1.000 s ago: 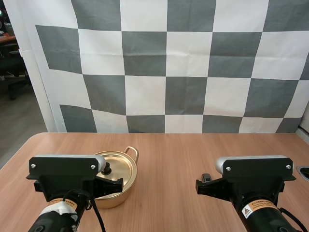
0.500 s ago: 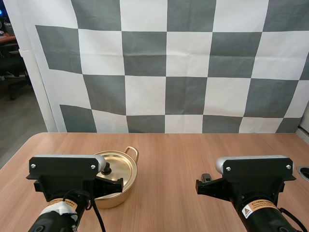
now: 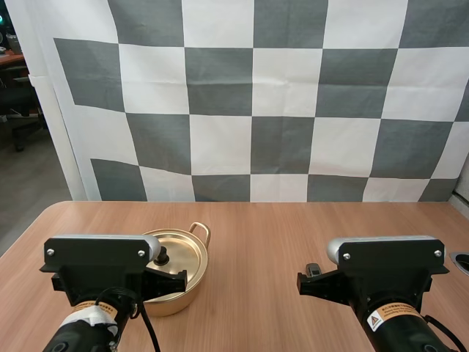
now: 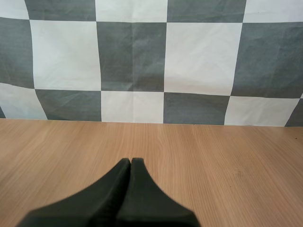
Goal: Open the pot, put the car inside, and close it
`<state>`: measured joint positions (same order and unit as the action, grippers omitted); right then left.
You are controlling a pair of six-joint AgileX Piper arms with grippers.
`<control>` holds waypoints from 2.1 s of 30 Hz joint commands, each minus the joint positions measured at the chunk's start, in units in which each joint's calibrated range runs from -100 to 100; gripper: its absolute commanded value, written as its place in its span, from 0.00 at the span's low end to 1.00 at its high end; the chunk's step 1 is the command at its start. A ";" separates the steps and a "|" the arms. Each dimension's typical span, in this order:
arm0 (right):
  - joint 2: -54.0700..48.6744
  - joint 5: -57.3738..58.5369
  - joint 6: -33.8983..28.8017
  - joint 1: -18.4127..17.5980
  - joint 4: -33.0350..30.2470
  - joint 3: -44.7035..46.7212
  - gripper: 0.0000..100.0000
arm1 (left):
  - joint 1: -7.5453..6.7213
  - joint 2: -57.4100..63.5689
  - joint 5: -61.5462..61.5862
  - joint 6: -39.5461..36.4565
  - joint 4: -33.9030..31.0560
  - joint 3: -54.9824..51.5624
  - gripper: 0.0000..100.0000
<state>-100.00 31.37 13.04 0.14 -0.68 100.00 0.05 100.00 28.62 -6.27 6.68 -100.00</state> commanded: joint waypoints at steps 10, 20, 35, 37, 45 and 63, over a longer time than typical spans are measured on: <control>0.00 -0.12 0.00 -0.01 2.17 0.00 0.00 | 0.01 0.00 0.02 0.02 -0.06 0.00 0.00; 0.00 -0.12 0.00 -0.01 13.00 0.00 0.00 | 0.01 0.00 0.02 0.02 -0.06 0.00 0.00; 0.00 -7.01 0.00 -0.01 -8.59 0.00 0.00 | 0.01 0.00 -17.25 0.02 -5.80 0.00 0.00; 0.00 -17.33 0.00 -0.01 -16.61 0.00 0.00 | 0.01 0.00 -25.78 0.02 -10.67 0.00 0.00; 0.00 -66.70 1.27 0.07 -37.95 0.00 0.00 | 0.01 0.00 -64.16 1.60 -21.11 3.11 0.00; 20.49 21.02 8.95 0.43 5.43 -47.84 0.00 | 0.01 -16.93 44.73 0.76 -6.68 53.88 0.00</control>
<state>-88.54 -10.22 22.03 0.55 -21.05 80.25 0.05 86.84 -8.53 -5.42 -2.59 -66.20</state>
